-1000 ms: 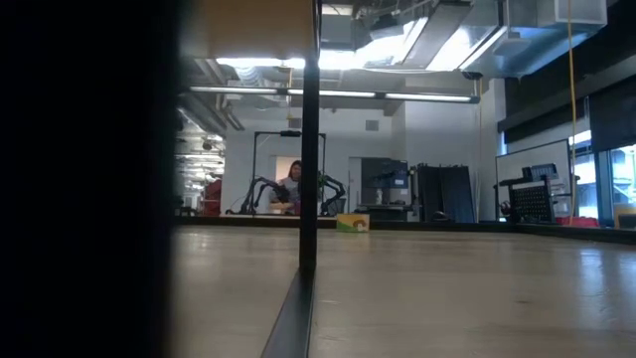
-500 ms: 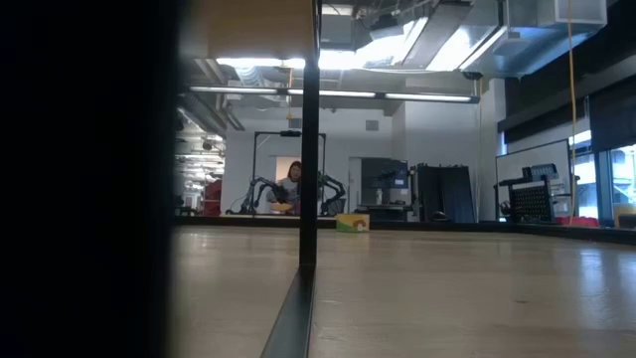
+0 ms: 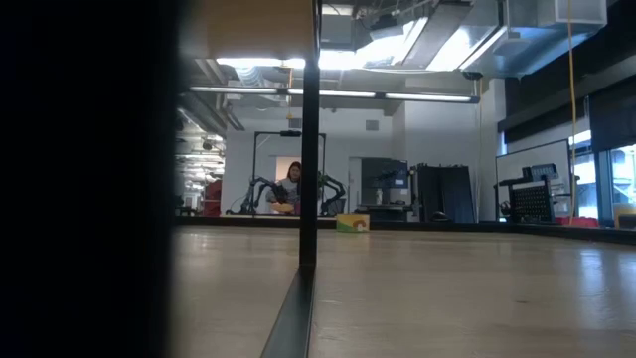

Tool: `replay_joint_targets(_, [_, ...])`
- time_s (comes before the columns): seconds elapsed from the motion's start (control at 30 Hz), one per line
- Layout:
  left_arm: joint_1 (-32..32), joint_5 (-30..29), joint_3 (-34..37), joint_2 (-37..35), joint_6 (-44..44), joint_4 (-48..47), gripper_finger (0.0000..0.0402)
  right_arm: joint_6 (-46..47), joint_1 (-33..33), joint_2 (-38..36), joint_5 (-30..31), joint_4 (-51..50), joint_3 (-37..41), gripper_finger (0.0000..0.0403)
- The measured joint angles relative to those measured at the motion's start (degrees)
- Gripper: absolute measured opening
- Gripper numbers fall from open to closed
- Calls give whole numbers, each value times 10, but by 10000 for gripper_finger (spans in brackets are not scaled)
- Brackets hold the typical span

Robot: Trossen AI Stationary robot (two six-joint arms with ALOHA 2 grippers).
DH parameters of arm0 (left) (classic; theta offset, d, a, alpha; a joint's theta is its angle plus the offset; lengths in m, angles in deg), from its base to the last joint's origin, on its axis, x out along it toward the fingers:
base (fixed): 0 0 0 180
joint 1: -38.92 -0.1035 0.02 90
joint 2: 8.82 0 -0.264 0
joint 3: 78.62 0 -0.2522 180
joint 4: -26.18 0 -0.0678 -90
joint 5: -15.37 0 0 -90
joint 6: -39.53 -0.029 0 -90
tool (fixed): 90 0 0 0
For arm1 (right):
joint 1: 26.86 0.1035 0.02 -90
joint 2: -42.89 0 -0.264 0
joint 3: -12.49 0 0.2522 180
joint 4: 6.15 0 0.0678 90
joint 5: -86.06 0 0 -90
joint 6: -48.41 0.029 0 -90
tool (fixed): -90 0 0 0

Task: Pick and place cans onto a shelf
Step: Put the blue tuna can on the shelf

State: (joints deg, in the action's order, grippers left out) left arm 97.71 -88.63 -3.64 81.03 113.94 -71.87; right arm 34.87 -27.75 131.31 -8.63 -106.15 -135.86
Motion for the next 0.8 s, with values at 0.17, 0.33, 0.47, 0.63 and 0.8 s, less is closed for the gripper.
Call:
replay_joint_targets(0.17, [0,-2,-22,0,-3,-2,37,0,0,0,0,5,0,85])
replay_joint_targets(0.33, [0,-3,-44,0,-7,-5,34,0,0,0,0,12,0,85])
replay_joint_targets(0.47, [-3,-9,-72,0,-7,-12,34,0,0,0,0,12,0,85])
replay_joint_targets(0.63, [-8,-111,-124,0,-15,-59,34,4,0,0,0,12,0,85])
replay_joint_targets(0.8, [-10,-202,-131,-31,-46,-59,35,16,0,0,1,12,0,85])
